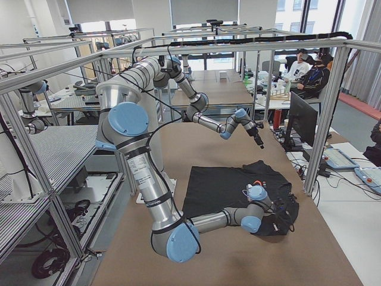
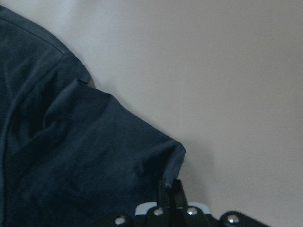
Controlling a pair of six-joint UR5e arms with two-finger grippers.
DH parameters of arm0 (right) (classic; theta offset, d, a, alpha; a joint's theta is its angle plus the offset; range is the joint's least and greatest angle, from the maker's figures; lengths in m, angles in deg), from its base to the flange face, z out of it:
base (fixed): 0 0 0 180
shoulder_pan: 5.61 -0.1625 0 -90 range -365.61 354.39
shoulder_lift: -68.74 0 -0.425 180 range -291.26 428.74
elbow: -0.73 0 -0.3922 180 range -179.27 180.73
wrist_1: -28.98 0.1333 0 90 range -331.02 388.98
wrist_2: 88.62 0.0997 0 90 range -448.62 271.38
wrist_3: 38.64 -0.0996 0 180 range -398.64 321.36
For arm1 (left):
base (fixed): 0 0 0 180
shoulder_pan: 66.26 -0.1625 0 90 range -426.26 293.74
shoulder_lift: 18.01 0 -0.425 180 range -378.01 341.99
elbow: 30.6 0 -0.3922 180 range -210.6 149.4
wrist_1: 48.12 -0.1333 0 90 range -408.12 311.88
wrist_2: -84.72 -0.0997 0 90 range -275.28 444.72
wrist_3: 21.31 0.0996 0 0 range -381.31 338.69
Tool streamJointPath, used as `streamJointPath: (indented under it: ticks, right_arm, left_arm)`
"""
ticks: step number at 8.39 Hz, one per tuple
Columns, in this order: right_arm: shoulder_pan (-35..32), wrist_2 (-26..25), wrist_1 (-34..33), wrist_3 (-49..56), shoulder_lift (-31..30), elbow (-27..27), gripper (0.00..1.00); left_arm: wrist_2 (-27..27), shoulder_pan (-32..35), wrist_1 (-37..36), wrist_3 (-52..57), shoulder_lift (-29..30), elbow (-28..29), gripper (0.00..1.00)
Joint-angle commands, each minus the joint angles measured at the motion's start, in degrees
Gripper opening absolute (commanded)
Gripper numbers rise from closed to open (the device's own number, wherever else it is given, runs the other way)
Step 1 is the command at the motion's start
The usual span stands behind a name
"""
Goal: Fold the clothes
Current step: 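Grasp the sleeve nearest the right gripper and fold it inward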
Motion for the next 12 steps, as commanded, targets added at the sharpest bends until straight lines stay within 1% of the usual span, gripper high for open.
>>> streamJointPath:
  ticks: [1, 3, 4, 5, 6, 7, 8, 9, 11, 12]
  right_arm:
    - [0.4, 2.0, -8.5, -0.9, 5.6, -4.7, 0.00]
    - [3.1, 1.3, -11.4, -2.5, 10.9, -4.1, 0.00]
    - [5.3, -1.5, -12.7, -3.8, 14.3, -1.9, 0.00]
    - [7.4, -6.4, -12.5, -4.1, 18.3, 3.1, 0.00]
    - [8.5, -8.6, -12.3, -4.1, 19.7, 5.2, 0.00]
    - [9.5, -10.8, -11.8, -4.0, 18.9, 5.3, 0.35]
    - [11.1, -14.9, -10.6, -3.6, 17.6, 5.3, 0.94]
    - [11.7, -16.0, -9.5, -3.7, 17.7, 5.3, 0.95]
    - [11.7, -15.8, -9.4, -3.5, 17.6, 5.2, 0.94]
    - [10.9, -14.6, -9.4, -3.4, 17.5, 4.8, 0.94]
  left_arm:
    - [-0.1, 0.0, 0.0, 0.0, 0.1, 0.0, 0.95]
    - [-0.2, 0.0, 0.1, 0.1, -0.4, 0.1, 0.95]
    - [-0.1, 0.0, 0.3, 0.2, -0.7, 0.5, 0.95]
    - [-0.1, -0.1, 0.4, 0.5, -1.4, 0.7, 0.95]
    - [-0.2, 0.0, 0.4, 0.7, -1.8, 0.8, 0.95]
    - [-0.2, -0.1, 0.4, 0.4, -2.3, 0.8, 0.95]
    - [-0.3, -0.1, 0.4, 0.3, -2.4, 0.7, 0.95]
    - [-0.3, 0.0, 0.4, 0.1, -2.3, 0.6, 0.95]
    - [-0.2, 0.1, 0.4, -2.6, -2.2, 0.1, 0.95]
    - [-0.1, 0.2, 0.5, -2.2, -3.0, 0.1, 0.95]
